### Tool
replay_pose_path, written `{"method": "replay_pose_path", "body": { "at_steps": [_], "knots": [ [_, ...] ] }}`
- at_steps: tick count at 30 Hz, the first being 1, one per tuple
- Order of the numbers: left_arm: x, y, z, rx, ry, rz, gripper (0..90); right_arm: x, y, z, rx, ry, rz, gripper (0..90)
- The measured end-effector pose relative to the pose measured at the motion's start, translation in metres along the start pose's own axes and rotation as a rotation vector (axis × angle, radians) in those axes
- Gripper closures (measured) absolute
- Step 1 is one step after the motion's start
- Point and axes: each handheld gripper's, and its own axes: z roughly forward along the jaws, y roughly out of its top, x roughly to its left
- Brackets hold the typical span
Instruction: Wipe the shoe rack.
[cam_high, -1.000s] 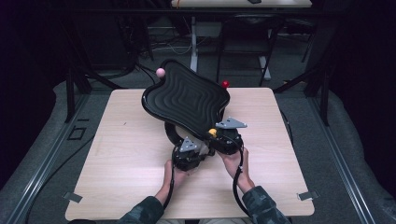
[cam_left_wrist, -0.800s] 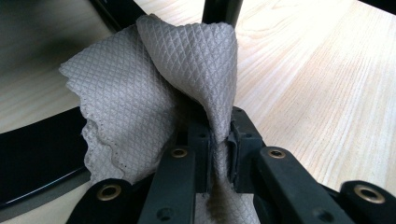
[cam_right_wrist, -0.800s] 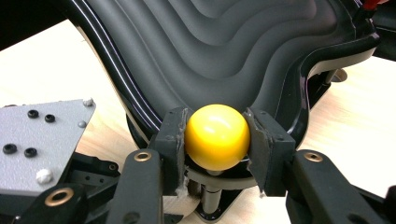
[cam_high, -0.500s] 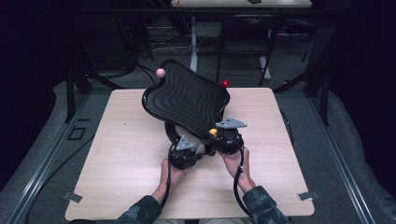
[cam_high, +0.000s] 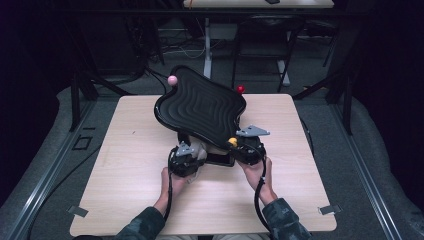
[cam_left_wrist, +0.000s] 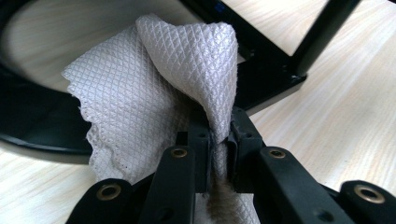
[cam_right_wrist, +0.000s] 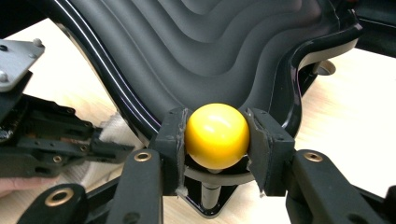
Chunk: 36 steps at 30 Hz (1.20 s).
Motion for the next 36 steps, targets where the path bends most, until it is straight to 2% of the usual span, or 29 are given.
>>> {"method": "replay_pose_path", "body": {
  "at_steps": [4,5,7,10,20,24,27,29,31,32,36],
  "knots": [
    [0.006,-0.001,-0.003,-0.006,0.01,-0.018,81.5,-0.003,0.0,-0.002,0.005,-0.004,-0.002,59.5],
    [0.008,-0.001,-0.004,-0.001,0.023,-0.002,81.5,-0.004,-0.001,-0.003,0.007,-0.005,0.0,59.6],
    [0.011,-0.001,-0.006,0.003,0.022,-0.014,81.5,-0.006,-0.001,-0.004,0.012,-0.011,0.002,59.5],
    [0.015,-0.001,-0.007,0.003,0.033,-0.011,81.5,-0.012,-0.001,-0.007,0.026,-0.01,0.009,59.5],
    [0.022,-0.001,-0.01,0.002,0.059,-0.02,81.3,-0.038,-0.002,-0.017,0.065,-0.045,0.063,59.0],
    [0.025,-0.002,-0.01,0.006,0.054,-0.016,81.2,-0.037,-0.002,-0.016,0.043,-0.064,0.061,48.8],
    [0.025,-0.002,-0.009,0.007,0.055,-0.012,81.2,-0.037,-0.001,-0.013,0.035,-0.073,0.055,46.0],
    [0.025,-0.002,-0.009,0.007,0.058,-0.011,81.1,-0.037,-0.002,-0.011,0.03,-0.077,0.067,47.5],
    [0.026,-0.001,-0.009,0.008,0.059,-0.01,81.1,-0.038,-0.003,-0.01,0.034,-0.078,0.059,55.7],
    [0.027,-0.001,-0.009,0.008,0.063,-0.008,81.1,-0.038,-0.003,-0.01,0.032,-0.063,0.057,58.8],
    [0.029,-0.001,-0.009,0.008,0.07,-0.017,81.1,-0.038,-0.002,-0.01,0.035,-0.061,0.031,59.7]
  ]
}}
